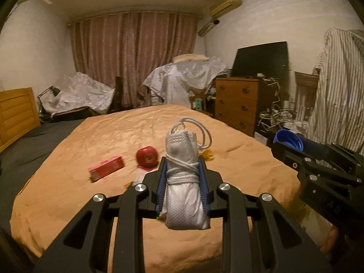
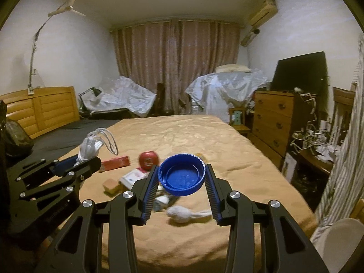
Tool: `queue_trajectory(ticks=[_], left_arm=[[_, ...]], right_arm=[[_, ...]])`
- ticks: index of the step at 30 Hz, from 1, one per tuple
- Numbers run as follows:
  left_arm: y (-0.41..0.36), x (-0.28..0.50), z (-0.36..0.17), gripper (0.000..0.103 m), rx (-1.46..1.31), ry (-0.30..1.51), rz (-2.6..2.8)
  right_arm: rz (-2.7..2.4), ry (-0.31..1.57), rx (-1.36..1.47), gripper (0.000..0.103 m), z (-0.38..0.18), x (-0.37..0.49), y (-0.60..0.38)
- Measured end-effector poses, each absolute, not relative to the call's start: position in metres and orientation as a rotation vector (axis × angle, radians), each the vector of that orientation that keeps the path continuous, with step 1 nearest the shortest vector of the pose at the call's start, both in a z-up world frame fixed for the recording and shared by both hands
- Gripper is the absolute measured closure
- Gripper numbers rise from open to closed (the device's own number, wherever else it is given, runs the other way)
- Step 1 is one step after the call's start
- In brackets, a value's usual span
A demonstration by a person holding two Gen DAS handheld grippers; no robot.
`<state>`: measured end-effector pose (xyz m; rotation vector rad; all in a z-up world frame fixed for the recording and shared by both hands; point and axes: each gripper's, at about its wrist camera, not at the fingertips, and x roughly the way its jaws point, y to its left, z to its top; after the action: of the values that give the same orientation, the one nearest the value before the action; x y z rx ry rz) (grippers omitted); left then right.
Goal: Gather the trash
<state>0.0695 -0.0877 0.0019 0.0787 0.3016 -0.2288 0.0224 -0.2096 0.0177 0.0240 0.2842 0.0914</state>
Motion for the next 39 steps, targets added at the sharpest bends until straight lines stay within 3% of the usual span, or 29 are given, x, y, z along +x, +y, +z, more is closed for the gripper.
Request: queue_trajectory(ticks=[23, 39], left_arm=[[-0.307, 0.066, -0.012, 0.078, 0.187, 0.41, -0.694], [-0.445, 0.055, -0.077, 0.078, 0.31, 0.711, -0.935]], right_arm=[[-0.308, 0.443, 0.107, 0.061, 0.003, -0.056, -0.495], [-0.441, 0.774, 0.272, 0.061, -0.083, -0.088, -0.648]])
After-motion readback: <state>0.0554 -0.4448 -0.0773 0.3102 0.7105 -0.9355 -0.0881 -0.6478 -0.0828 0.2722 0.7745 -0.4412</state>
